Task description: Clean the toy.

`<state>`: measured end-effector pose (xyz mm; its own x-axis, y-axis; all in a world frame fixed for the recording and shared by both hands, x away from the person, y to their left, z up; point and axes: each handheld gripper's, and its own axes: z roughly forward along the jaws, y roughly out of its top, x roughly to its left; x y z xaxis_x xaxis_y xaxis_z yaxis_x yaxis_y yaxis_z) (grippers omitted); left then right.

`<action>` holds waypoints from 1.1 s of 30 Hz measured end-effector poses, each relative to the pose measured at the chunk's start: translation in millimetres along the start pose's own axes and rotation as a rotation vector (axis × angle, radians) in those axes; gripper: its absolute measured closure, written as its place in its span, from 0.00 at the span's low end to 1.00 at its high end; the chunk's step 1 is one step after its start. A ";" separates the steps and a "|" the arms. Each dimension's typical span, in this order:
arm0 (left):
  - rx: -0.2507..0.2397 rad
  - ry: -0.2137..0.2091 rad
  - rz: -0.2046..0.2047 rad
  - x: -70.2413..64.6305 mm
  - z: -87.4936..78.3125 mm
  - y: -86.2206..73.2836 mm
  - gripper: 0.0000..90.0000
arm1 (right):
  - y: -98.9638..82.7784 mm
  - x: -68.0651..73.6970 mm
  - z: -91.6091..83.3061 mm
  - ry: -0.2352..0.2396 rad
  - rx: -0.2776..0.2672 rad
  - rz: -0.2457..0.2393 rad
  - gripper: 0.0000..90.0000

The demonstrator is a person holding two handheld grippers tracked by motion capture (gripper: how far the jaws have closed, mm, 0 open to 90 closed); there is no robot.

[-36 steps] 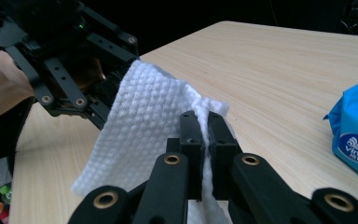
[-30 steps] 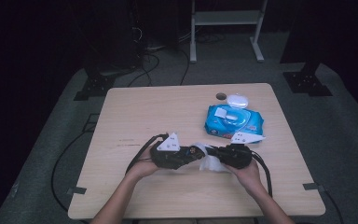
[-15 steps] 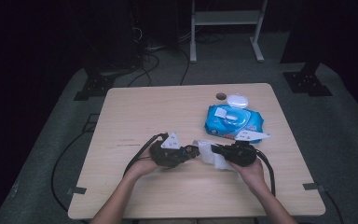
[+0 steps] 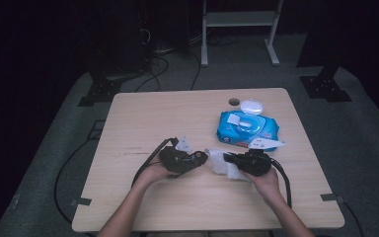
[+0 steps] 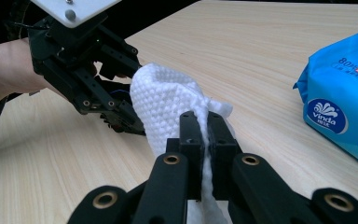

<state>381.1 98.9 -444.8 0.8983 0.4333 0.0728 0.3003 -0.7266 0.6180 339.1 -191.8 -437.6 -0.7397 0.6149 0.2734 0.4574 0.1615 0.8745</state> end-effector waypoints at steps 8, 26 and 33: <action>-0.109 -0.077 -0.043 8.8 -25.3 -7.3 0.53 | -0.7 -2.1 -0.3 0.000 0.004 -0.001 0.96; -0.228 -0.097 -0.156 26.2 -44.0 -19.4 0.49 | -2.6 -7.5 0.9 -0.004 0.019 -0.004 0.96; -0.244 -0.098 -0.145 23.4 -39.8 -21.2 0.48 | -2.7 -8.1 0.2 -0.006 0.020 -0.004 0.96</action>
<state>383.0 145.7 -425.0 0.8818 0.4612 -0.0986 0.3526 -0.5057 0.7874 344.0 -197.0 -442.3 -0.7386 0.6187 0.2676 0.4646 0.1796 0.8671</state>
